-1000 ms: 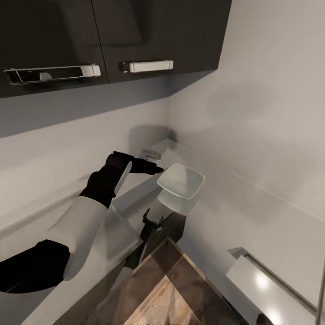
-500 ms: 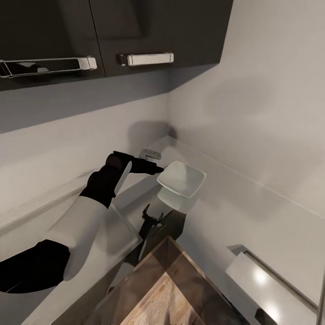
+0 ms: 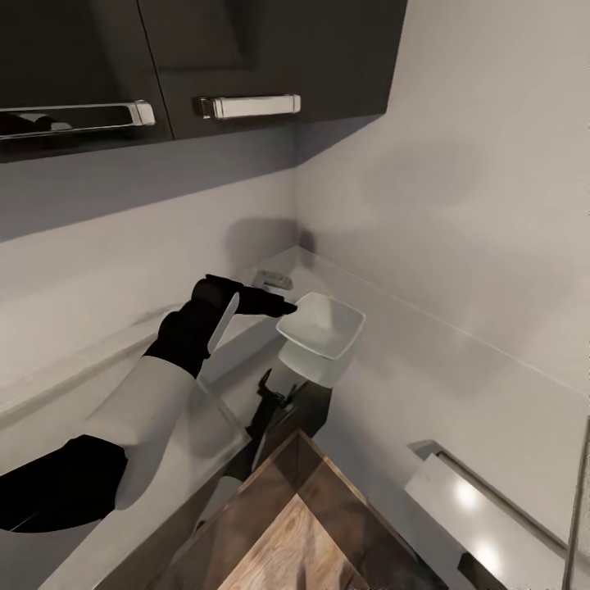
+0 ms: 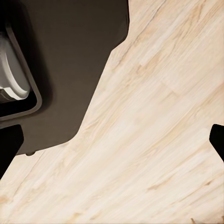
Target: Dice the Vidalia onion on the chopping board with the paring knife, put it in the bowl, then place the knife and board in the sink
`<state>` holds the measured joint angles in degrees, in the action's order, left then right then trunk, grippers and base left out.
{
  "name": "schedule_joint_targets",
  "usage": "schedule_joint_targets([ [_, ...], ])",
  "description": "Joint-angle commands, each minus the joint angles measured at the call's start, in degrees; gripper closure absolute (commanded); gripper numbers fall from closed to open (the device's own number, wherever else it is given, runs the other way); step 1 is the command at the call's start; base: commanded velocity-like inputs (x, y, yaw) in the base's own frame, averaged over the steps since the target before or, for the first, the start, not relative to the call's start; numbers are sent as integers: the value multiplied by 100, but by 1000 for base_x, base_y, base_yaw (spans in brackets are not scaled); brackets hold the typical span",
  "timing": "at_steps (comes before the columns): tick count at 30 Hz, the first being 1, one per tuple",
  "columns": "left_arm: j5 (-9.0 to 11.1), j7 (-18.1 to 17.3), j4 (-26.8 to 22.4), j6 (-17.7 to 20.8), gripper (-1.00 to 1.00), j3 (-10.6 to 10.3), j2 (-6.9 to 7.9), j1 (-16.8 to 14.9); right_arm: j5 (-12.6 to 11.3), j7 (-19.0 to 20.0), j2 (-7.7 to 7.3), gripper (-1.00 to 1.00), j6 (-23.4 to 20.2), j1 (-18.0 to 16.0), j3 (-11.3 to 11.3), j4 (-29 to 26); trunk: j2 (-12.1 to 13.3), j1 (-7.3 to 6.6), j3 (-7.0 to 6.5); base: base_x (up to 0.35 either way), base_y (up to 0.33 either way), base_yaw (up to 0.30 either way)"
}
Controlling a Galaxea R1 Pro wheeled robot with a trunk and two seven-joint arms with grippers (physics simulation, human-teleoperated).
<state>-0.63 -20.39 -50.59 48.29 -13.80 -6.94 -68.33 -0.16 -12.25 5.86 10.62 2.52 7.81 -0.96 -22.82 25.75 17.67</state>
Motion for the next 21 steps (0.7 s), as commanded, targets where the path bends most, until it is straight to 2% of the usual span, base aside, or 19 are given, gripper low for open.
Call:
schedule_joint_targets([
  [1,-7,-18,0,24,-100,0,1,-4,-2,-5,6,-100,19,3,37,-10,-10,3,9,0,0,-38],
  [7,-7,-18,5,23,-100,0,8,-4,-2,-5,11,-100,19,3,37,-10,-10,3,17,0,0,-11],
  [21,-17,-15,6,23,-100,0,26,-4,-2,-5,20,-100,19,3,37,-10,-10,3,137,0,0,0],
])
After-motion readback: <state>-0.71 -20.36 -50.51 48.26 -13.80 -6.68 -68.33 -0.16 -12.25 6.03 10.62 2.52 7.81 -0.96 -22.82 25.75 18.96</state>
